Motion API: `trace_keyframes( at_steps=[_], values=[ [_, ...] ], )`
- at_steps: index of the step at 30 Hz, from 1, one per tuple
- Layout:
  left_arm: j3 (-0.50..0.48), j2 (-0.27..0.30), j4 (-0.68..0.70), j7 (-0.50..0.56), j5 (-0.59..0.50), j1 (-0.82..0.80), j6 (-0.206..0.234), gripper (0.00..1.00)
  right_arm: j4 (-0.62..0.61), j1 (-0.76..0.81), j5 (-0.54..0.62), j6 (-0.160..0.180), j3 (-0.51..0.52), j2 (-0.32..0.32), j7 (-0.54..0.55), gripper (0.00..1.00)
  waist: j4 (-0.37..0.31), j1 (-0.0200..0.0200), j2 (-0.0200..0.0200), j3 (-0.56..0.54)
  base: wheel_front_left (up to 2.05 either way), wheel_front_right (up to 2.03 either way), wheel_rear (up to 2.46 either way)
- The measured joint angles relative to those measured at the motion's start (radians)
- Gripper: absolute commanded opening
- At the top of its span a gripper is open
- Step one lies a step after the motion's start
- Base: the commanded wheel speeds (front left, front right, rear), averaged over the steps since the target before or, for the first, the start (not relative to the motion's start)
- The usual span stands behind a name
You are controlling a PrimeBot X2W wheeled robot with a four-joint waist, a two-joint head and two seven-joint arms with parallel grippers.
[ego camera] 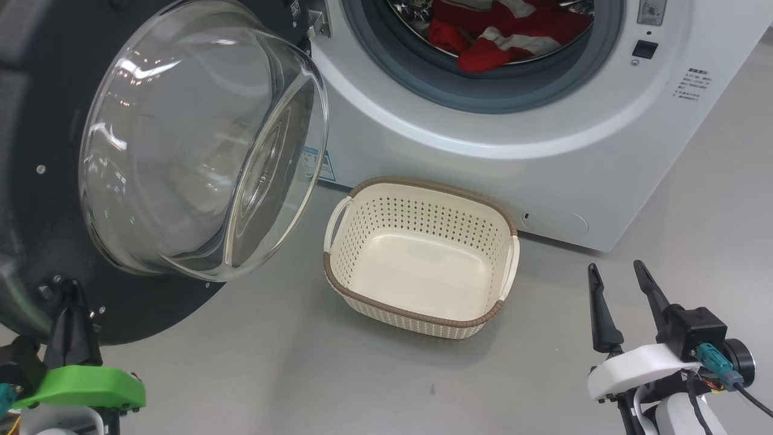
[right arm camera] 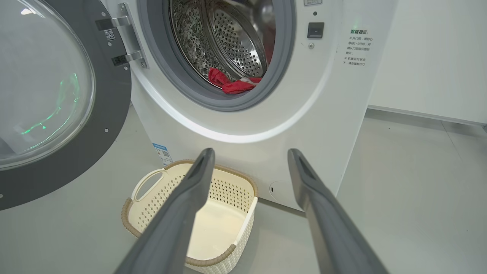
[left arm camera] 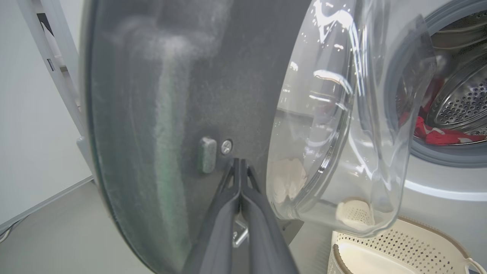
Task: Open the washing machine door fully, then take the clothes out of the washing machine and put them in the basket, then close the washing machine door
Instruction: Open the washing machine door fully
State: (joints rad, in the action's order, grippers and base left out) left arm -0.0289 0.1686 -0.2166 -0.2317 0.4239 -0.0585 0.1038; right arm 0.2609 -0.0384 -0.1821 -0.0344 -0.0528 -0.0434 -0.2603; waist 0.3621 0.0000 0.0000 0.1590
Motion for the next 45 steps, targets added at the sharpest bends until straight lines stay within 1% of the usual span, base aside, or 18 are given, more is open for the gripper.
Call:
trace_keyframes(
  at_steps=[9,15,21,27,34,36,37,38,39,40,41,42,45],
  values=[
    [-0.007,0.0,-0.031,-0.008,-0.001,-0.005,0.002,0.0,0.005,-0.001,0.0,-0.008,0.002,0.0,0.0,1.0,0.003,0.0,0.0,-0.007,0.0,0.0,0.0],
    [0.008,-0.002,-0.034,-0.009,-0.022,-0.004,0.002,0.0,0.014,-0.002,0.0,-0.013,-0.004,0.0,0.0,1.0,0.002,0.0,0.0,-0.019,0.0,0.0,0.0],
    [0.035,-0.021,-0.008,-0.017,-0.039,0.004,0.002,0.0,0.016,-0.002,-0.002,-0.016,-0.011,0.0,0.0,1.0,-0.006,0.0,0.0,-0.035,0.0,0.0,0.0],
    [0.063,-0.027,0.034,-0.017,-0.057,0.03,-0.005,0.0,0.016,-0.002,-0.002,-0.016,-0.018,0.0,0.0,1.0,-0.013,0.0,0.0,-0.042,0.0,0.0,0.0],
    [0.118,-0.033,0.079,-0.017,-0.089,0.072,-0.032,0.0,0.021,-0.002,-0.01,-0.016,-0.03,0.001,0.0,1.0,-0.037,0.0,0.0,-0.052,0.0,0.0,0.0],
    [0.132,-0.036,0.091,-0.017,-0.091,0.085,-0.046,0.0,0.021,-0.002,-0.012,-0.017,-0.032,0.001,0.0,1.0,-0.047,0.0,0.0,-0.055,0.0,0.0,0.0],
    [0.14,-0.039,0.097,-0.017,-0.091,0.091,-0.049,0.18,0.021,-0.001,-0.015,-0.016,-0.032,0.001,0.0,1.0,-0.053,0.0,0.0,-0.056,0.0,0.0,0.0],
    [0.149,-0.042,0.101,-0.017,-0.092,0.095,-0.054,0.4,0.021,-0.001,-0.019,-0.016,-0.034,0.0,0.0,1.0,-0.058,0.0,0.0,-0.057,0.0,0.0,0.0],
    [0.159,-0.045,0.106,-0.017,-0.093,0.098,-0.058,0.4,0.021,-0.001,-0.019,-0.016,-0.036,0.0,0.0,1.0,-0.064,0.0,0.0,-0.058,0.0,0.0,0.0],
    [0.168,-0.049,0.112,-0.017,-0.094,0.101,-0.063,0.64,0.022,-0.001,-0.019,-0.016,-0.037,0.001,0.0,1.0,-0.069,0.0,0.0,-0.059,0.0,0.0,0.0],
    [0.179,-0.049,0.118,-0.017,-0.1,0.102,-0.07,0.98,0.022,-0.001,-0.02,-0.016,-0.038,0.001,0.0,1.0,-0.075,0.0,0.0,-0.059,0.0,0.0,0.0],
    [0.19,-0.049,0.123,-0.017,-0.104,0.103,-0.076,1.0,0.021,-0.001,-0.02,-0.016,-0.04,0.0,0.0,1.0,-0.081,0.0,0.0,-0.06,0.0,0.0,0.0],
    [0.206,-0.055,0.129,-0.017,-0.106,0.106,-0.084,1.0,0.021,-0.001,-0.025,-0.016,-0.049,0.001,0.0,1.0,-0.099,0.0,0.0,-0.061,0.0,0.0,0.0]
  ],
)
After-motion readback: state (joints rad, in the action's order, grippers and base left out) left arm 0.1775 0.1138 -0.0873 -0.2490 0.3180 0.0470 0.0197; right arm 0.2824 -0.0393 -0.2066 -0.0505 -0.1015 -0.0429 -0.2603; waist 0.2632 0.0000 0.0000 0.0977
